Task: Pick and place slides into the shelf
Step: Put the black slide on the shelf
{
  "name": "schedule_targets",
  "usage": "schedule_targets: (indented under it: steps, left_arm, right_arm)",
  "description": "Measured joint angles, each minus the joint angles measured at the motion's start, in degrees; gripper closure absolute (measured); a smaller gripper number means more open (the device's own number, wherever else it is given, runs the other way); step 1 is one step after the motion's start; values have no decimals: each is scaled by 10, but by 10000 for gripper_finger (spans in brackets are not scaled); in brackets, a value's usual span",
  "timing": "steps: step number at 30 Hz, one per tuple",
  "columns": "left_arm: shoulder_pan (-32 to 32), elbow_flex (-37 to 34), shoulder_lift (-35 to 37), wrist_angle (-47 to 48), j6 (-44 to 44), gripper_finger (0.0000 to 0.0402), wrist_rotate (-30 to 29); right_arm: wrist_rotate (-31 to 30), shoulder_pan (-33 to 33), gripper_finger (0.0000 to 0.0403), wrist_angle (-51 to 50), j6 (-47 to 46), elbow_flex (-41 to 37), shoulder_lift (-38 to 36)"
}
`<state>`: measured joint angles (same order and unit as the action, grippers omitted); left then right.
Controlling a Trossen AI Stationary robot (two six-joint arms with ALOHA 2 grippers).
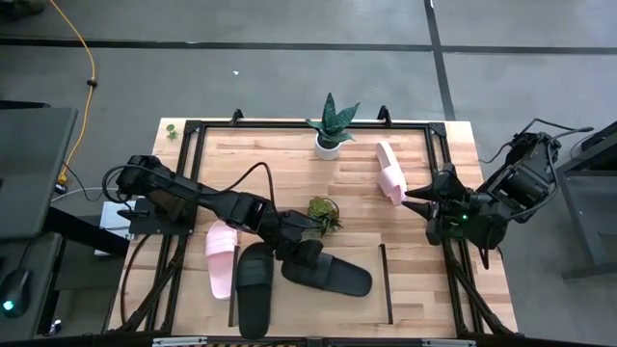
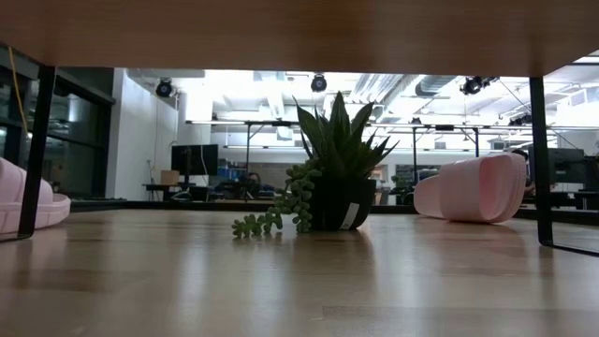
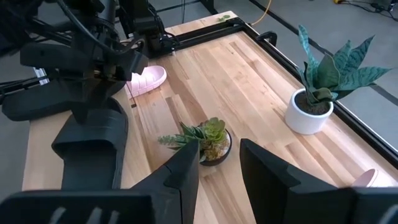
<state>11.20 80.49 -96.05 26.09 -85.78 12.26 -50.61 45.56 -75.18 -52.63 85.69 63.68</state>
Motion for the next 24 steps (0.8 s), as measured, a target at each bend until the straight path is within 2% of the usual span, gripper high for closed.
schedule_targets:
  steps: [3, 6, 15, 20, 24]
  left_arm:
    - [0, 0, 0, 0, 4, 252, 0]
    - [0, 0, 0, -1, 13, 275, 2]
    - [0, 0, 0, -6, 44, 390, 19]
    - [0, 0, 4, -10, 57, 383, 34]
    - [-8, 0, 11, -7, 87, 392, 80]
  right_arm:
    - [0, 0, 295, 0, 1, 0, 0]
    - [0, 0, 295, 0, 2, 0, 0]
    - [0, 0, 295, 0, 2, 0, 0]
    - [0, 0, 295, 0, 2, 0, 0]
    - [0, 0, 295, 0, 2, 0, 0]
